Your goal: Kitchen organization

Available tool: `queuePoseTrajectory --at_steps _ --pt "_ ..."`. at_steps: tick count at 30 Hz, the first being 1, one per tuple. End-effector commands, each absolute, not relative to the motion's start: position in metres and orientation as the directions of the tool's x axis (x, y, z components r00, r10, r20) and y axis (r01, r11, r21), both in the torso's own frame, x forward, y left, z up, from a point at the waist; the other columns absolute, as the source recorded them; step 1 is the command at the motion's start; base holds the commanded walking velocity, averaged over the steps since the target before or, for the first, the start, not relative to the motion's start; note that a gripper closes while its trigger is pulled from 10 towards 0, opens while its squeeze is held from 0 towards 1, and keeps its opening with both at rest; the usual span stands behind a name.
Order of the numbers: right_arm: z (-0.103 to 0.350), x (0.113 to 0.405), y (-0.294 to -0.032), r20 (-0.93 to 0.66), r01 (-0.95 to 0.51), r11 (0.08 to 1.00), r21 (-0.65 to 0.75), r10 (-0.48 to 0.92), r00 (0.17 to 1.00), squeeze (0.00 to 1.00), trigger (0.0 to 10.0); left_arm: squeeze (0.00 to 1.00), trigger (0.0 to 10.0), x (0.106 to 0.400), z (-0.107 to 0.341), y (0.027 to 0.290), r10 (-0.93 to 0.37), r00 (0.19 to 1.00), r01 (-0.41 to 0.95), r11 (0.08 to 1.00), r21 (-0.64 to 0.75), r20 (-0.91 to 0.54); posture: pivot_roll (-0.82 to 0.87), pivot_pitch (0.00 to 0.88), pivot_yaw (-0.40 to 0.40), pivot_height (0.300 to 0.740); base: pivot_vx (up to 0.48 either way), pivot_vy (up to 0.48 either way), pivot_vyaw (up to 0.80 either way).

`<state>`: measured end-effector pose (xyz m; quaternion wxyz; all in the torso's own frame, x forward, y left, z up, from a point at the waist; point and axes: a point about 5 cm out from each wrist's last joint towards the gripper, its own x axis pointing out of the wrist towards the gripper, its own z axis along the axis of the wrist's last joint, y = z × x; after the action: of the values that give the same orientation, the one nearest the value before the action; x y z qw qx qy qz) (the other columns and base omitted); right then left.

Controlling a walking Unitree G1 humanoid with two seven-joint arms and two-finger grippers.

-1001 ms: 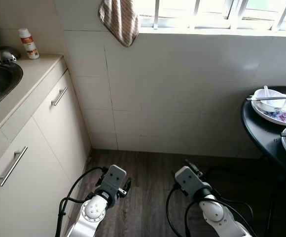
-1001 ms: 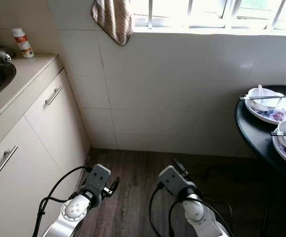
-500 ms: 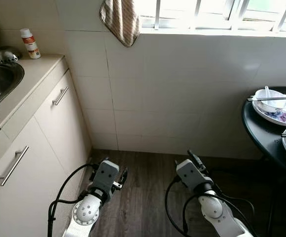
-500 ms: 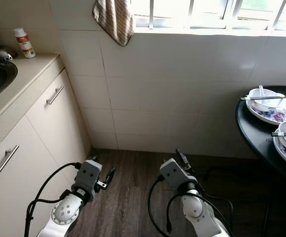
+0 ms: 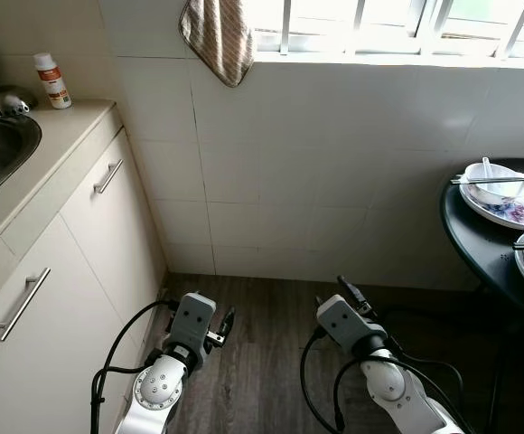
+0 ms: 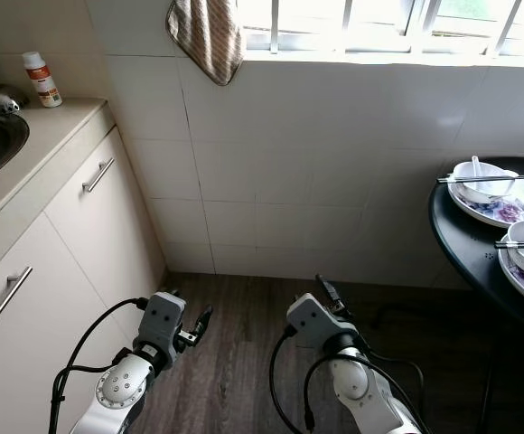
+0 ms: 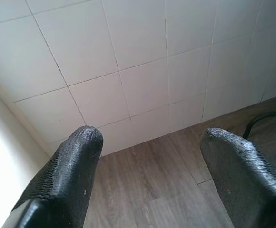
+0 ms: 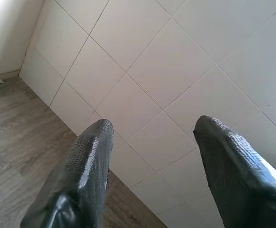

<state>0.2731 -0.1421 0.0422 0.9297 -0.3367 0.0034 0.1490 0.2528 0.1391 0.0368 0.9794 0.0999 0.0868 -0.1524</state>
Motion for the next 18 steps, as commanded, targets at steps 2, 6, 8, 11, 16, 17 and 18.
queuePoseTrajectory --at_steps 2,6,8,11,16,17,18 --pt "0.0430 0.2750 -0.1408 -0.108 -0.285 0.723 -0.630 0.281 0.954 0.00 10.0 0.00 10.0 0.2535 0.0348 0.1384 -0.288 0.936 0.320 0.935 0.153 -0.202 0.03 0.000 -0.027 0.740 0.000 0.000 0.00" --pt "0.0423 0.2752 -0.1420 -0.115 -0.276 0.725 -0.631 0.264 0.958 0.00 10.0 0.00 10.0 0.2529 0.0343 0.1383 -0.292 0.935 0.324 0.934 0.150 -0.203 0.03 0.000 -0.026 0.740 0.122 0.000 0.00" --pt "0.0412 0.2761 -0.1430 -0.126 -0.272 0.736 -0.621 0.249 0.960 0.00 10.0 0.00 10.0 0.2528 0.0336 0.1389 -0.291 0.934 0.323 0.935 0.145 -0.206 0.03 0.000 -0.026 0.740 0.276 0.000 0.00" --pt "0.0400 0.2768 -0.1440 -0.133 -0.273 0.738 -0.617 0.244 0.961 0.00 10.0 0.00 10.0 0.2525 0.0332 0.1392 -0.292 0.934 0.324 0.936 0.140 -0.207 0.04 0.000 -0.027 0.740 0.332 0.000 0.00" --pt "0.0396 0.2768 -0.1444 -0.134 -0.265 0.746 -0.611 0.232 0.963 0.00 10.0 0.00 10.0 0.2527 0.0329 0.1400 -0.294 0.933 0.325 0.935 0.140 -0.207 0.03 0.000 -0.026 0.740 0.356 0.000 0.00" --pt "0.0394 0.2769 -0.1446 -0.136 -0.263 0.748 -0.609 0.229 0.964 0.00 10.0 0.00 10.0 0.2527 0.0328 0.1401 -0.294 0.933 0.326 0.935 0.140 -0.207 0.04 0.000 -0.025 0.740 0.364 0.000 0.00" --pt "0.0392 0.2769 -0.1448 -0.137 -0.263 0.750 -0.608 0.227 0.964 0.00 10.0 0.00 10.0 0.2527 0.0327 0.1402 -0.294 0.933 0.326 0.935 0.140 -0.208 0.04 0.000 -0.025 0.740 0.379 0.000 0.00"
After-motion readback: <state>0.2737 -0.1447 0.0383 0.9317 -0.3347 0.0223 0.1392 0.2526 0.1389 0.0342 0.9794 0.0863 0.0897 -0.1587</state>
